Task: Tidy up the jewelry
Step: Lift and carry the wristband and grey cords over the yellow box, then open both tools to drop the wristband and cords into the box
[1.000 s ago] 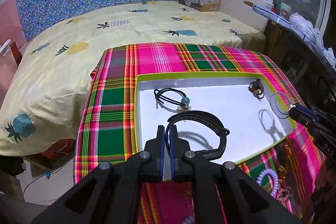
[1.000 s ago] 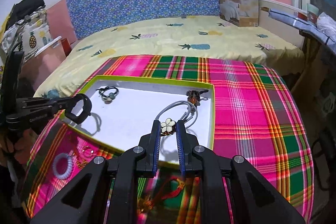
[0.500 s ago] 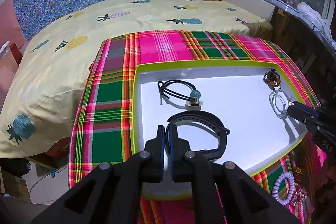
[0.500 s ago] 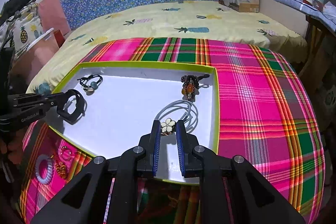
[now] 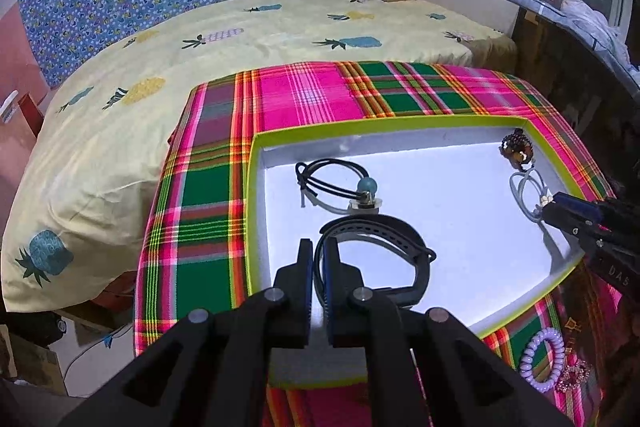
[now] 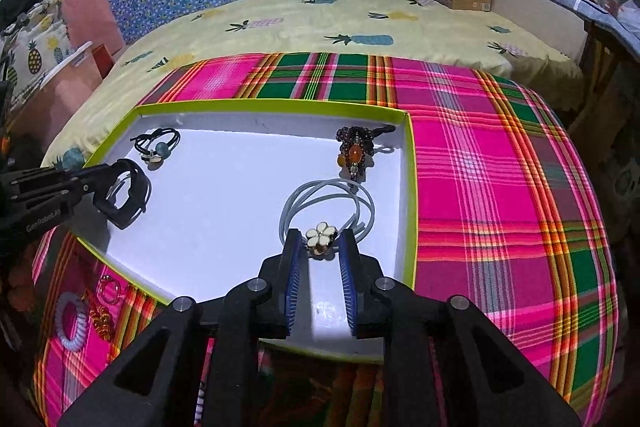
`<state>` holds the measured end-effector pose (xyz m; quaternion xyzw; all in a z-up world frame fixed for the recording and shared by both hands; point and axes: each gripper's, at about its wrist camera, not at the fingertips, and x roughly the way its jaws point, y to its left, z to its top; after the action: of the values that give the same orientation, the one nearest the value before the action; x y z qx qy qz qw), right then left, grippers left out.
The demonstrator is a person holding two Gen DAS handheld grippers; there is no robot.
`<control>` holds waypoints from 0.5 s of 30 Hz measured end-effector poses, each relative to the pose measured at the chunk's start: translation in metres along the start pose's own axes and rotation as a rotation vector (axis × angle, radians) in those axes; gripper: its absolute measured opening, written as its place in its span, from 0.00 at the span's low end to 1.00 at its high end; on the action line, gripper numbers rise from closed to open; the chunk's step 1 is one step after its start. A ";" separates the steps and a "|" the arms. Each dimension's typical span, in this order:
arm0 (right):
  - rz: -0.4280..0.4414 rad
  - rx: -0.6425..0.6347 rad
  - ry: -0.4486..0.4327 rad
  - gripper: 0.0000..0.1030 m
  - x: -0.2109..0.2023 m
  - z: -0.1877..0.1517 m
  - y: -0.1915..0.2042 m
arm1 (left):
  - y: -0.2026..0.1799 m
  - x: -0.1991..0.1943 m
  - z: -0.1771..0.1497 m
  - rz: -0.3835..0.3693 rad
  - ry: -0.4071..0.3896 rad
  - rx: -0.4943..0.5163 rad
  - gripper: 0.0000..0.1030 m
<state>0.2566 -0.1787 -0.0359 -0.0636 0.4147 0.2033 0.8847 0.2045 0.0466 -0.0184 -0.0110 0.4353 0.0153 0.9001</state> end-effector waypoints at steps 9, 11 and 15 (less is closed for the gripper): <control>0.003 -0.010 -0.047 0.24 -0.028 -0.003 0.008 | 0.001 -0.024 -0.003 -0.037 -0.040 -0.022 0.14; 0.007 -0.007 -0.059 0.24 -0.037 -0.006 0.009 | 0.000 -0.033 -0.007 -0.047 -0.051 -0.025 0.15; 0.013 0.000 -0.089 0.24 -0.060 -0.015 0.012 | -0.002 -0.051 -0.019 -0.063 -0.070 -0.028 0.16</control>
<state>0.2061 -0.1906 0.0006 -0.0517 0.3754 0.2117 0.9009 0.1576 0.0428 0.0098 -0.0366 0.4027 -0.0068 0.9146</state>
